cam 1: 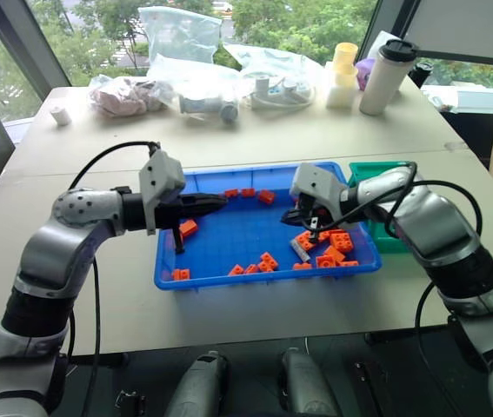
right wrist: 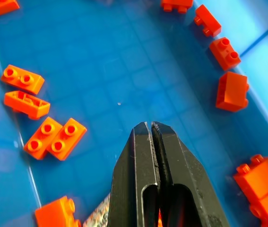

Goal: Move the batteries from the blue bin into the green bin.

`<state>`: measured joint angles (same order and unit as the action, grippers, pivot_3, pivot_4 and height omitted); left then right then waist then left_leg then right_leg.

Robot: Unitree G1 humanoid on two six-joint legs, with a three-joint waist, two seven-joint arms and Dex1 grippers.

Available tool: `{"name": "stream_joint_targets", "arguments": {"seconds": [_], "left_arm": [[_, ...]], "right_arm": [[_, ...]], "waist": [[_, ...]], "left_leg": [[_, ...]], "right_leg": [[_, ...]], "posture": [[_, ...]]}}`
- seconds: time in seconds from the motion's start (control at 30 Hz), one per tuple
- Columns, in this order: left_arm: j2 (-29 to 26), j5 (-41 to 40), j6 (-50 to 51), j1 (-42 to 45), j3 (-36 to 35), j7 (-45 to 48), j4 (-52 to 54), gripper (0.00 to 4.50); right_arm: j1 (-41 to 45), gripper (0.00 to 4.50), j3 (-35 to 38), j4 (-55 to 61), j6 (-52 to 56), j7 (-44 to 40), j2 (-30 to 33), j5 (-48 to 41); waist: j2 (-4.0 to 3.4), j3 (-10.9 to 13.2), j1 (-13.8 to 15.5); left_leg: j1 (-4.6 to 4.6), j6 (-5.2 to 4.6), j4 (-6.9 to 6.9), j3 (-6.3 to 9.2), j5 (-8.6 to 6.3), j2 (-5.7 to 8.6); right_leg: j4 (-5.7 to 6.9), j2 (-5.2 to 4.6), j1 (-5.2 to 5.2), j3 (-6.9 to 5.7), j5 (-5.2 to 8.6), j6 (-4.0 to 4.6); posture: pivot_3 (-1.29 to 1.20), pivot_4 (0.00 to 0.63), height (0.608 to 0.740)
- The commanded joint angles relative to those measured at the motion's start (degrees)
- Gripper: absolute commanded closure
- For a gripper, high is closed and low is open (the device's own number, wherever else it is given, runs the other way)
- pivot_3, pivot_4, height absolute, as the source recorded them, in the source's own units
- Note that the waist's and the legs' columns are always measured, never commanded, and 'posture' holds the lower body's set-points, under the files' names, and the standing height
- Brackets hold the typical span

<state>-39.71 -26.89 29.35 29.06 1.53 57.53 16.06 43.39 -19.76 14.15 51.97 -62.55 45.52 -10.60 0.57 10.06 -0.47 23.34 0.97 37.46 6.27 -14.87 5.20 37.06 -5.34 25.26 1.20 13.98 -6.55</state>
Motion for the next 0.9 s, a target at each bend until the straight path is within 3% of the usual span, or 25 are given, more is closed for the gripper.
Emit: {"name": "stream_joint_targets", "arguments": {"seconds": [0.03,0.23,0.43,0.9], "left_arm": [[0.3,-0.2,-1.4,1.2,-0.1,0.6,0.4,4.50],[1.1,0.2,-1.7,1.2,0.3,0.7,0.3,4.50],[1.5,0.4,-2.1,1.0,0.5,0.6,0.3,4.50],[1.4,0.0,-1.3,0.1,-0.2,-0.9,1.6,4.50]], "right_arm": [[-1.8,3.03,1.6,2.5,-2.8,-2.9,3.2,-1.5],[-2.1,0.02,-1.7,-0.2,-3.4,-4.7,5.0,-0.1],[-0.8,0.02,-5.5,-3.4,-4.8,-11.3,5.8,-0.3],[0.6,0.02,-9.6,-14.3,-26.0,-14.4,2.2,9.9]], "waist": [[0.00,0.0,-0.1],[0.00,0.0,-0.4],[0.00,0.0,-0.1],[0.00,0.0,-0.2]], "left_leg": [[0.00,-0.01,-0.01,0.00,0.00,0.00],[-0.02,0.00,-0.04,-0.02,0.00,-0.05],[-0.01,0.00,-0.01,-0.02,0.00,-0.03],[-0.02,0.22,-0.01,-0.01,0.13,-0.03]], "right_leg": [[0.00,0.00,0.00,0.00,0.00,0.00],[0.02,0.04,0.04,0.02,0.00,0.00],[0.01,0.02,0.02,0.02,0.00,0.00],[0.00,0.03,0.00,-0.01,0.00,0.00]], "posture": [[0.00,0.150,0.740],[0.00,0.150,0.740],[0.00,0.150,0.740],[0.00,0.150,0.740]]}}
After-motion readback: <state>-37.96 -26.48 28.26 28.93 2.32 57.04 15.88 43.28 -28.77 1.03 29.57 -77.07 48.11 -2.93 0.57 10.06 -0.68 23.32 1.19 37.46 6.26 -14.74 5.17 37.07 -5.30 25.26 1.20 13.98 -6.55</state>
